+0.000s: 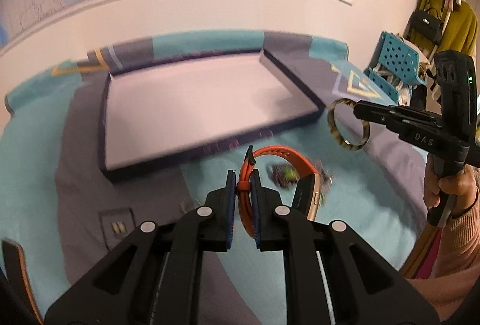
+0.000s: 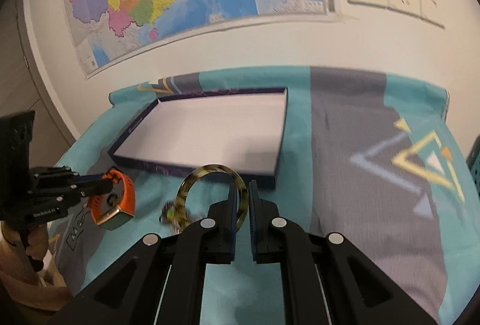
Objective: Organize jewelry
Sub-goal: 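Carry the watch band and bangle into the box and open both tools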
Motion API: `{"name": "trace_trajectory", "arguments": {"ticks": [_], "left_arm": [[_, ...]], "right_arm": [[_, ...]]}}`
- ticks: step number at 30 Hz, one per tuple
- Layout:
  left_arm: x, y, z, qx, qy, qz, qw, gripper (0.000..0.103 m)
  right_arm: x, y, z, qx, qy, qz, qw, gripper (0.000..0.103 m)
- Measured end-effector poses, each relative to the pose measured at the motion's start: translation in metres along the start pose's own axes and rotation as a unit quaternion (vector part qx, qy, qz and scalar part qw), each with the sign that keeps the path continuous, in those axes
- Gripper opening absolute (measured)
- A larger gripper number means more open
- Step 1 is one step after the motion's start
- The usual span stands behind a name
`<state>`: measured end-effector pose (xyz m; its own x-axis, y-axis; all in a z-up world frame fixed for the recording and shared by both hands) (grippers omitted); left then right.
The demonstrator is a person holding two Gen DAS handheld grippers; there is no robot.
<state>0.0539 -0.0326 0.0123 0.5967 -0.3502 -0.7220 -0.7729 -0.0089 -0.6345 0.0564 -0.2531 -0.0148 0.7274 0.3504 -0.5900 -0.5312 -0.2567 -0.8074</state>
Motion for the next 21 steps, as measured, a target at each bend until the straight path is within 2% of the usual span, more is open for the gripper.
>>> {"name": "trace_trajectory", "arguments": {"ticks": [5,11,21], "left_arm": [[0.004,-0.036,0.008,0.005,-0.013,-0.022,0.9997,0.01],[0.029,-0.075,0.024,0.004,-0.029,-0.02,0.9994,0.01],[0.09,-0.115,0.046,0.002,-0.05,0.015,0.9986,0.01]], "right_arm": [[0.023,-0.034,-0.005,-0.008,-0.003,-0.007,1.0,0.006],[0.066,-0.066,-0.016,0.007,-0.018,0.0,1.0,0.006],[0.14,-0.098,-0.028,0.015,-0.014,0.044,0.999,0.006]]}}
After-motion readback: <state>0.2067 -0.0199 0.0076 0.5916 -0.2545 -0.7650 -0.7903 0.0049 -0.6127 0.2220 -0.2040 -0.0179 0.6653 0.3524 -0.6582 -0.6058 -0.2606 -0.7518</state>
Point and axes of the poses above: each gripper's, at about its wrist camera, not at the fingertips, and x roughly the way its jaws point, z to its left, y to its underside, the point moved 2 cm from there along x, roughly the way its jaws point, and after that the axes turned 13 degrees about -x, right-handed, at the moved point
